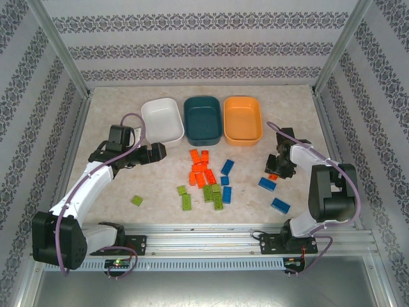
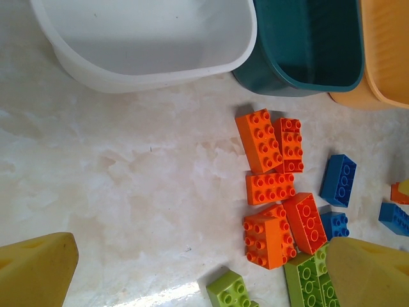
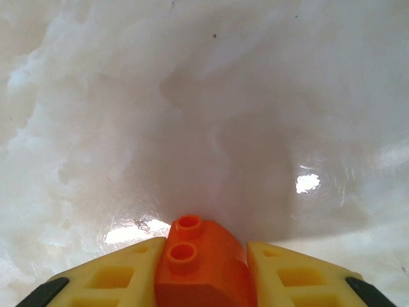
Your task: Sort the legos into containers by color
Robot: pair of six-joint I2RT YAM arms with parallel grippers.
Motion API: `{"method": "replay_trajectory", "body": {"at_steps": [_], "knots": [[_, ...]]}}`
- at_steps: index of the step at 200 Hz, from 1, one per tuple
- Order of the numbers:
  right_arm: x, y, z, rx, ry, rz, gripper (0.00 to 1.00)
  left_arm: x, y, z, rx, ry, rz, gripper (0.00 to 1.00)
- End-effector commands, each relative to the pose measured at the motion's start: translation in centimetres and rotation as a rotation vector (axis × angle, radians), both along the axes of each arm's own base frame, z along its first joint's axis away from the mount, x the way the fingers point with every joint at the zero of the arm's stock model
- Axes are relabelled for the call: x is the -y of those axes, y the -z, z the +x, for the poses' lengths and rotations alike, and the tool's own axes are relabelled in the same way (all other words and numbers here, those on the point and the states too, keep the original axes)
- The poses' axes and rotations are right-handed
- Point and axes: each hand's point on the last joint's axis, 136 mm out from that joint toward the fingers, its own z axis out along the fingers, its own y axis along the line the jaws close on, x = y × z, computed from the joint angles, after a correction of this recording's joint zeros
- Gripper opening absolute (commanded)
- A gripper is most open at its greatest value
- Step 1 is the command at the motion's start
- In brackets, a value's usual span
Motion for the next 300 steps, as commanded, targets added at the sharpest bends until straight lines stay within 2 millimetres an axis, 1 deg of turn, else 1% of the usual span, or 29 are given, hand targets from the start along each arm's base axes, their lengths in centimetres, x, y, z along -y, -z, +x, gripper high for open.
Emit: {"method": "replay_trajectory", "body": {"at_steps": [1,38,66,99,145,169,182,206,229,262,300], "knots": [[-0.4,-1.3,0.4,0.028,-0.014,0.005,0.31,0.2,0.4,-0.4,-0.015,0.022,0.005,1.0],[-0.8,-2.5,0.9,0.062,-0.012,0.031,0.31,0.2,0.4,-0.4,-0.017,0.022,0.005,1.0],[-1.4,-4.1,1.5,0.106,-0.005,0.078,0.31,0.2,0.5,-0.4,-0.022,0.02,0.003,1.0],[-2.5,-6.9,2.4,0.185,0.004,0.152,0.29,0.2,0.5,-0.4,-0.021,0.021,0.001,1.0],[-4.5,-11.9,4.0,0.313,0.007,0.28,0.28,0.3,0.6,-0.4,-0.027,0.023,-0.002,1.0],[-5.6,-14.0,5.0,0.353,-0.005,0.325,0.28,0.4,0.7,-0.4,-0.031,0.023,-0.008,1.0],[-6.1,-14.7,5.6,0.368,-0.014,0.33,0.28,0.4,0.8,-0.4,-0.035,0.022,-0.008,1.0],[-7.2,-15.6,6.8,0.38,-0.044,0.33,0.27,0.3,0.9,-0.4,-0.038,0.021,-0.004,1.0],[-8.3,-15.8,8.0,0.379,-0.071,0.326,0.27,0.3,1.1,-0.4,-0.046,0.021,-0.005,1.0],[-10.2,-15.7,9.9,0.373,-0.116,0.315,0.27,0.3,1.5,-0.5,-0.058,0.021,0.002,1.0],[-12.0,-14.8,12.6,0.345,-0.172,0.262,0.26,0.3,1.4,-0.5,-0.06,0.023,0.002,1.0]]}}
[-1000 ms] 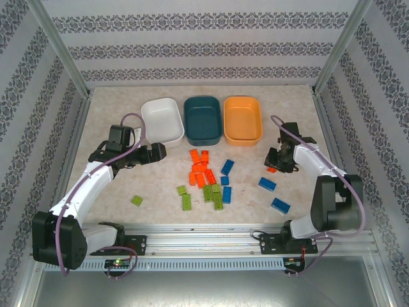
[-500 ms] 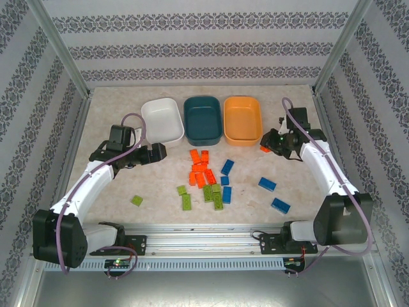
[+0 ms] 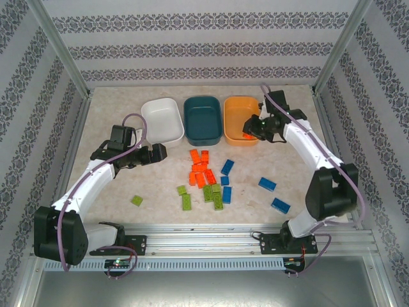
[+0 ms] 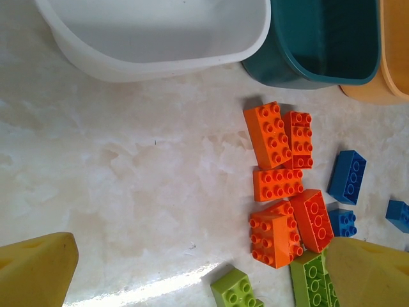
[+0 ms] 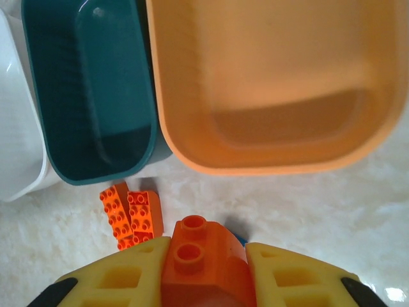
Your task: Sort the legos into containers by color
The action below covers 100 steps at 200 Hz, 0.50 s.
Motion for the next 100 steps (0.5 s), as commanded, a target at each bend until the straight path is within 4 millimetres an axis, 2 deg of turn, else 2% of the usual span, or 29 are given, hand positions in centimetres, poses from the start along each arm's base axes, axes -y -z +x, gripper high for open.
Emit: {"method": "replay_trajectory", "body": {"at_steps": [1,45,100], "knots": [[-0.7,-0.2,1.7,0.01,-0.018,-0.055,0.26,0.2,0.4,-0.5,-0.022,0.022,-0.001,1.0],[-1.7,0.6,5.3,0.004,-0.07,-0.175,0.26,0.5,0.4,-0.4,-0.031,0.029,-0.018,1.0],[-1.7,4.2,9.9,-0.017,-0.081,-0.302,0.25,0.6,0.7,-0.5,-0.043,0.033,-0.019,1.0]]}}
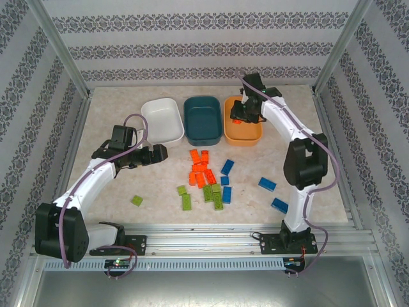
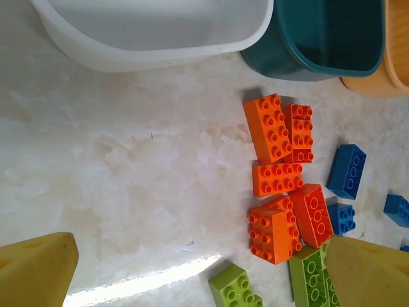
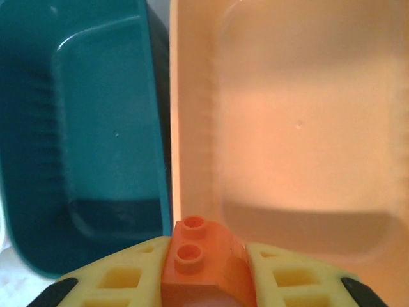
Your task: Sort the legos into containers by color
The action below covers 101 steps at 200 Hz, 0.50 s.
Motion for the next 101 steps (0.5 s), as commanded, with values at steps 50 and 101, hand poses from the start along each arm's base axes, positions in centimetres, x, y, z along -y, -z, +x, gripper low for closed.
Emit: {"method": "replay_trajectory", "body": {"at_steps": [50,101], "knots": [[0.8,5.0,3.9,-0.039,-0.01,-0.17,0.25,0.3,0.4,-0.5,-0.031,0.023,-0.004,1.0],[0.6,6.5,5.2,-0.068,-0.014,-0.186,0.25,0.3,0.6,-0.5,-0.037,0.024,-0.006,1.0]]}}
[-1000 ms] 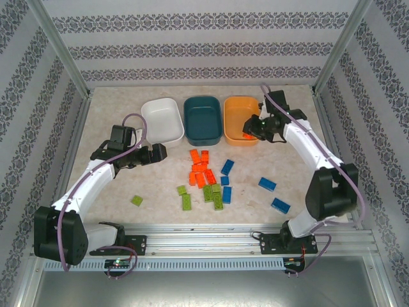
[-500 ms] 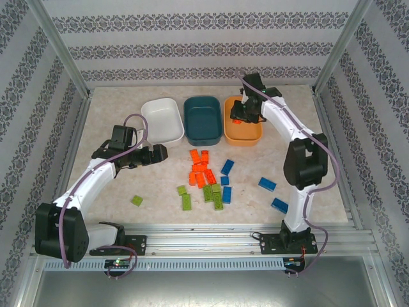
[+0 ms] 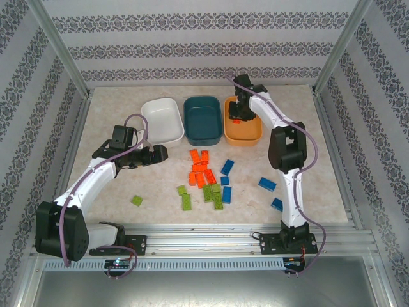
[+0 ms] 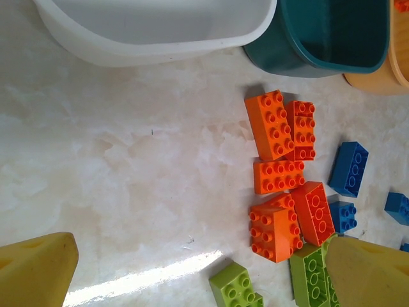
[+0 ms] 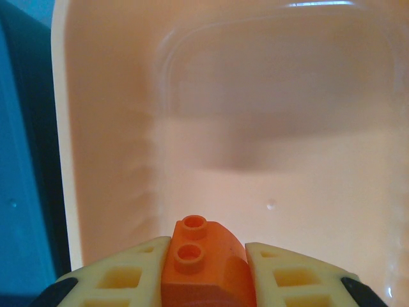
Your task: Sort the legos into containers by color
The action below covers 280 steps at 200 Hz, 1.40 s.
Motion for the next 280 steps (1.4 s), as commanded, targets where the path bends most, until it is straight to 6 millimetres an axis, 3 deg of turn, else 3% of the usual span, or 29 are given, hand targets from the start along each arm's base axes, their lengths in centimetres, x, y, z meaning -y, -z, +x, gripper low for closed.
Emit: {"method": "replay_trajectory", "body": {"at_steps": [1,88,127,155,192,214,234,254,280], "knots": [[-0.1,0.0,0.2,-0.01,-0.021,-0.044,0.25,0.3,0.2,-0.4,-0.023,0.023,-0.005,1.0],[-0.3,1.2,2.2,-0.024,-0.023,-0.061,0.29,0.4,0.5,-0.4,-0.038,0.022,-0.011,1.0],[-0.3,0.5,2.4,-0.019,-0.013,-0.045,0.36,0.4,0.6,-0.4,-0.045,0.023,-0.012,1.0],[-0.3,-1.9,2.3,0.018,-0.011,-0.03,0.43,0.4,0.7,-0.5,-0.046,0.021,-0.01,1.0],[0.0,-7.0,1.8,0.095,-0.013,-0.018,0.51,0.4,0.4,-0.5,-0.038,0.023,-0.012,1.0],[0.5,-10.2,0.1,0.12,-0.018,-0.017,0.55,0.4,0.1,-0.5,-0.028,0.024,-0.016,1.0],[1.3,-12.4,-3.0,0.135,-0.021,-0.011,0.58,0.7,-0.3,-0.6,-0.013,0.033,-0.031,1.0],[3.5,-12.9,-7.5,0.117,0.021,-0.005,0.6,1.2,-1.1,-0.6,0.015,0.052,-0.059,1.0],[6.1,-11.0,-14.4,0.088,0.095,0.045,0.6,2.3,-2.1,-0.6,0.048,0.096,-0.113,1.0]]}}
